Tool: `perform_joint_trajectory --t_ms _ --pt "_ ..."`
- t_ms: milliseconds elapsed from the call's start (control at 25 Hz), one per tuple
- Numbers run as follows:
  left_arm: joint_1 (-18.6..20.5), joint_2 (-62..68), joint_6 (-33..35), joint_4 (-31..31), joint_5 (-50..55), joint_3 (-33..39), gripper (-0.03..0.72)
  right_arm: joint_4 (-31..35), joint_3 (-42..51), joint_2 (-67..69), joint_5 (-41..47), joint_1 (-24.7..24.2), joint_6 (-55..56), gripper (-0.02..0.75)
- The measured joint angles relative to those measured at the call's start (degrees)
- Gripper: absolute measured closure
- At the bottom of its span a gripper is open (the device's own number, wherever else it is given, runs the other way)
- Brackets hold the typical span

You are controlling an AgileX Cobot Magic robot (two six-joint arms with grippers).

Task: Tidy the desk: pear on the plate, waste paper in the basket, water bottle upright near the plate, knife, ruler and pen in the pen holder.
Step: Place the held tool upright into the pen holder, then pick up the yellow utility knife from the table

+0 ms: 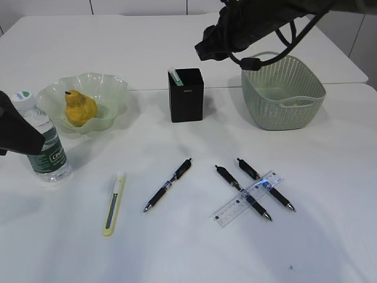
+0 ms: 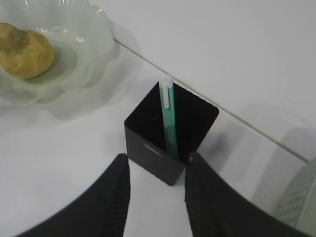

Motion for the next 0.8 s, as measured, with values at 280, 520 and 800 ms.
perform_joint_trajectory --t_ms 280,520,800 --pt "0.0 0.0 0.0 -0.1 0.0 0.0 0.239 -8.6 0.0 -1.5 15.2 -2.5 1.6 0.424" --pt "0.0 0.0 0.0 -0.2 0.0 0.0 0.239 -14.8 0.0 -1.6 27.3 -2.5 7.3 0.424" --pt "0.0 0.0 0.0 -0.2 0.0 0.0 0.239 -15.6 0.0 -2.6 38.8 -2.5 14.3 0.424"
